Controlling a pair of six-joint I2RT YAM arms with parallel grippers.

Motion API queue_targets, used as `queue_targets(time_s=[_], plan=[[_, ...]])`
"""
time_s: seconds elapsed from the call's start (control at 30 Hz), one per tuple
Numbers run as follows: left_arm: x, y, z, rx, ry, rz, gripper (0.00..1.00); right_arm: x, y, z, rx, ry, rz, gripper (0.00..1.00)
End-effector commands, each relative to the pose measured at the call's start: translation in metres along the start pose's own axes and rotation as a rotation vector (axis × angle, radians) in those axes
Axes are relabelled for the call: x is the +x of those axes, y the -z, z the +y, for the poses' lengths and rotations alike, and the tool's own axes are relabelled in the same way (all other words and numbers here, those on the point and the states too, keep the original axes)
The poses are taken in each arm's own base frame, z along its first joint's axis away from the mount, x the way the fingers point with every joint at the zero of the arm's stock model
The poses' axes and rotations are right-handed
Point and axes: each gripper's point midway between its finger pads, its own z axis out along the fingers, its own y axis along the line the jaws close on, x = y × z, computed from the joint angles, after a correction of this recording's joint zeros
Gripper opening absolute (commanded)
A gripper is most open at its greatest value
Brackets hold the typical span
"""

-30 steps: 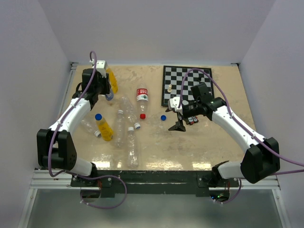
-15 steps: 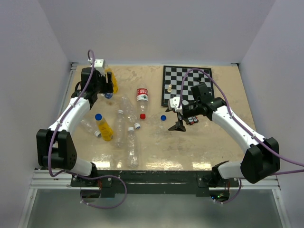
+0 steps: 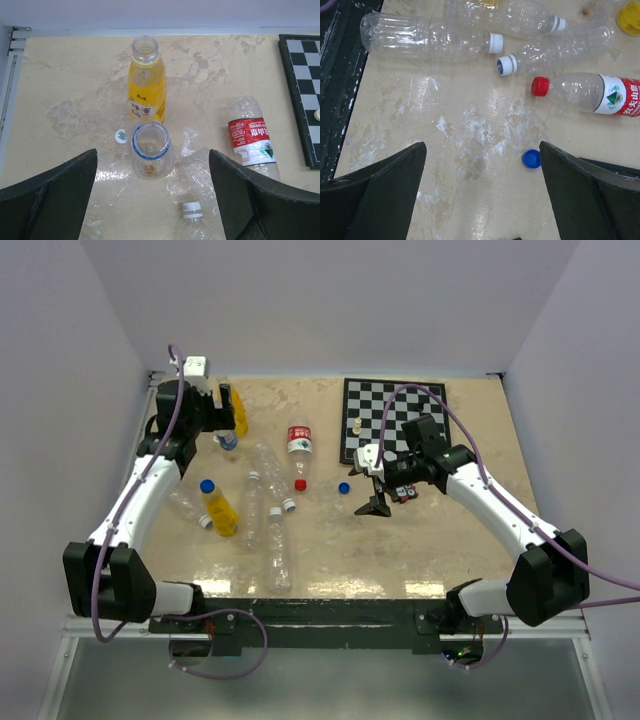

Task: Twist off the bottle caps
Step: Place the plastic bottle at the center of the board, then pick up the bottle cap from the center of the board.

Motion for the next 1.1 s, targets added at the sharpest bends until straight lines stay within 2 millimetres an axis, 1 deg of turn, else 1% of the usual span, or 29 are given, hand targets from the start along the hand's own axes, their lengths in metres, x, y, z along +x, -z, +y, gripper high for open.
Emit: queue_targets(time_s=[0.0,0.27,0.5,0.53,0.7,0.93,1.07], plan=[[-0.032,0.025,0.003,-0.013,0.026,-0.099,1.00,-0.002,0.002,0.003,-0.003,0.013,-0.006,0.98],[-0.056,0.057,0.001,-0.006,0.028,-0.177,1.00,-0.003,0.002,0.003,-0.003,0.018,-0.006,0.98],[-0.080,0.087,-0.007,0.037,0.050,-0.250,1.00,-0.002,0.003,0.003,-0.002,0.022,0.000,0.98],[-0.083,0.092,-0.012,0.069,0.049,-0.259,1.00,-0.002,0.003,0.003,-0.002,0.023,-0.001,0.98],[-0.104,0.121,-0.028,0.157,0.052,-0.306,1.00,-0.002,0.004,0.003,-0.001,0.025,0.001,0.98],[-0.122,0.156,-0.057,0.315,0.073,-0.319,1.00,-0.001,0.004,0.003,0.002,0.025,0.008,0.98],[-0.128,0.172,-0.076,0.394,0.075,-0.314,1.00,-0.002,0.004,0.002,0.005,0.028,0.008,0.98]])
